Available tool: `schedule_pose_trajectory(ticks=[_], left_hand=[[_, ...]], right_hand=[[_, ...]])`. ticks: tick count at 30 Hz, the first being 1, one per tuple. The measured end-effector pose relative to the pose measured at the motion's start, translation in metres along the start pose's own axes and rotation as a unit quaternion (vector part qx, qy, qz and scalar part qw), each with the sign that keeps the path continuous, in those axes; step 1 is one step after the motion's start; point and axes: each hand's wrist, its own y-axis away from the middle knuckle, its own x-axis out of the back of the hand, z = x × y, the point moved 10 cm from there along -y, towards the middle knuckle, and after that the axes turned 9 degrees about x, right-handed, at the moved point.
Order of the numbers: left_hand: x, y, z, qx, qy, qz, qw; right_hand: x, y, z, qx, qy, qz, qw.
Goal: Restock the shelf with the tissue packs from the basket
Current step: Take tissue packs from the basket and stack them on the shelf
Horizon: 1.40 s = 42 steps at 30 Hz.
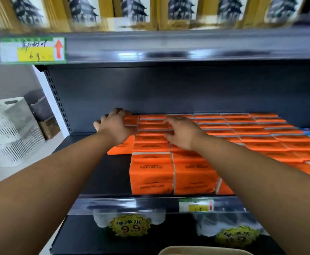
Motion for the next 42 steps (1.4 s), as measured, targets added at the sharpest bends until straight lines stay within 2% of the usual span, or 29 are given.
schedule_pose_trajectory(ticks=[4,9,14,18,24,29,33,37,42], left_hand=[[0.008,0.027,0.041,-0.053,-0.041,-0.003,0.998],[-0.002,0.088,0.11,-0.155,-0.026,-0.02,0.987],[-0.04,0.17,0.165,-0.26,-0.02,-0.061,0.964],[-0.077,0.24,0.19,-0.338,-0.067,-0.078,0.936],[-0.138,0.283,0.172,-0.303,-0.055,-0.141,0.941],[-0.201,0.309,0.142,-0.275,-0.104,-0.222,0.93],[-0.25,0.335,0.121,-0.28,-0.152,-0.284,0.904],[-0.29,0.353,0.1,-0.246,-0.157,-0.335,0.896],[-0.343,0.384,0.055,-0.194,-0.176,-0.405,0.876]], right_hand=[[0.031,0.047,0.028,-0.026,0.01,0.005,1.0],[0.055,0.1,0.047,-0.028,0.011,0.033,0.999],[0.055,0.162,0.044,0.0,0.011,0.049,0.999],[0.033,0.214,0.045,0.0,-0.024,0.027,0.999],[-0.016,0.274,0.058,-0.017,-0.022,0.003,1.0],[-0.073,0.304,0.06,-0.028,-0.033,-0.043,0.998],[-0.128,0.327,0.06,-0.031,-0.028,-0.123,0.992],[-0.18,0.35,0.064,-0.06,-0.04,-0.204,0.976],[-0.263,0.384,0.064,-0.13,-0.109,-0.308,0.936]])
